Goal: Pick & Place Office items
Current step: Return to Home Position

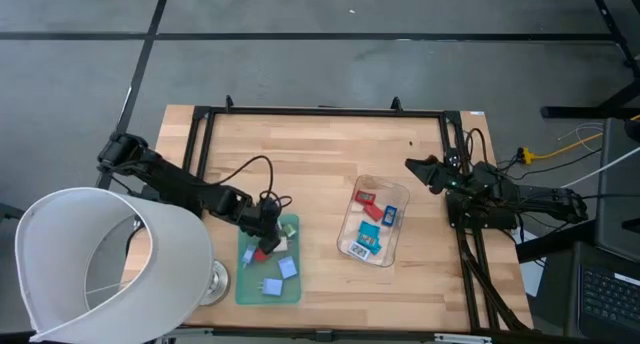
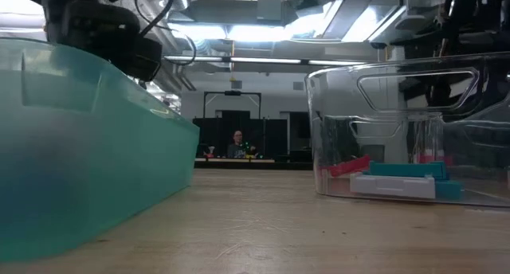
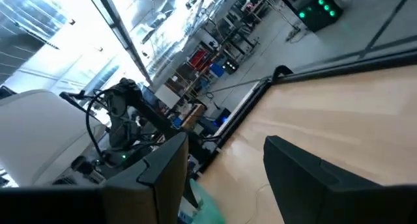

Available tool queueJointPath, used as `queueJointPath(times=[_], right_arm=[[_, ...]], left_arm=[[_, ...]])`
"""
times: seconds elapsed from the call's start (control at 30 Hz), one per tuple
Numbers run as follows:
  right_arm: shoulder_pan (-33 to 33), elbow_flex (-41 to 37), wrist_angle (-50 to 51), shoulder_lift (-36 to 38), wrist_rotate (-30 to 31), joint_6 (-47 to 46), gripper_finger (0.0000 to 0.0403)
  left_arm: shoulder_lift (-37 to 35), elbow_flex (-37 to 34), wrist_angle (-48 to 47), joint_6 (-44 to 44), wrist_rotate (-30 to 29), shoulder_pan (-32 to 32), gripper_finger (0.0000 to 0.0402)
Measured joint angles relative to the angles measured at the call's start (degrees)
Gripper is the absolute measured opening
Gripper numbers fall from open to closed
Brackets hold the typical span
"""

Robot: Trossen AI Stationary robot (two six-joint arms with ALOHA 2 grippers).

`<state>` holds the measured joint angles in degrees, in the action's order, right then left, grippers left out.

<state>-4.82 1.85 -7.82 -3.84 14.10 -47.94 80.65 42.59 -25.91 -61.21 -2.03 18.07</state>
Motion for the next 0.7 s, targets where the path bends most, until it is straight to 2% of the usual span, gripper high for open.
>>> queueJointPath(times=[0.07,0.13,0.17,0.27,0.33,0.4,0.5,0.6,0.7], right_arm=[[0.00,0.00,-1.32,-0.02,0.19,-0.60,0.0201],[0.00,-0.07,-7.39,-0.02,-0.53,1.63,0.0201],[0.02,-0.07,-13.31,-0.02,-2.78,5.38,0.0201],[0.09,1.73,-31.00,0.00,-14.91,18.43,0.0201],[0.07,5.49,-34.09,0.04,-21.27,22.48,0.0201],[0.07,10.99,-29.18,0.03,-26.33,22.80,0.0200],[0.07,20.31,-15.03,-1.65,-29.79,21.87,0.0200],[0.07,28.54,-3.85,-5.29,-32.42,28.12,0.0200],[0.07,33.50,3.52,-8.12,-34.00,33.81,0.0200]], left_arm=[[-0.54,0.00,-0.03,0.73,-2.83,0.16,0.0250],[-2.84,-0.04,-0.45,3.26,-9.06,0.78,0.0251],[-5.11,-0.04,-0.08,4.40,-13.16,1.24,0.0251],[-14.57,-0.02,0.84,6.90,-24.45,1.49,0.0251],[-21.94,-0.02,2.14,10.95,-29.39,1.40,0.0251],[-30.67,-0.02,6.26,16.70,-32.46,1.49,0.0251],[-43.88,0.00,18.39,30.81,-32.64,1.50,0.0252],[-54.52,0.13,27.79,44.36,-30.57,2.04,0.0253],[-64.54,0.13,29.11,47.63,-25.42,2.48,0.0253]])
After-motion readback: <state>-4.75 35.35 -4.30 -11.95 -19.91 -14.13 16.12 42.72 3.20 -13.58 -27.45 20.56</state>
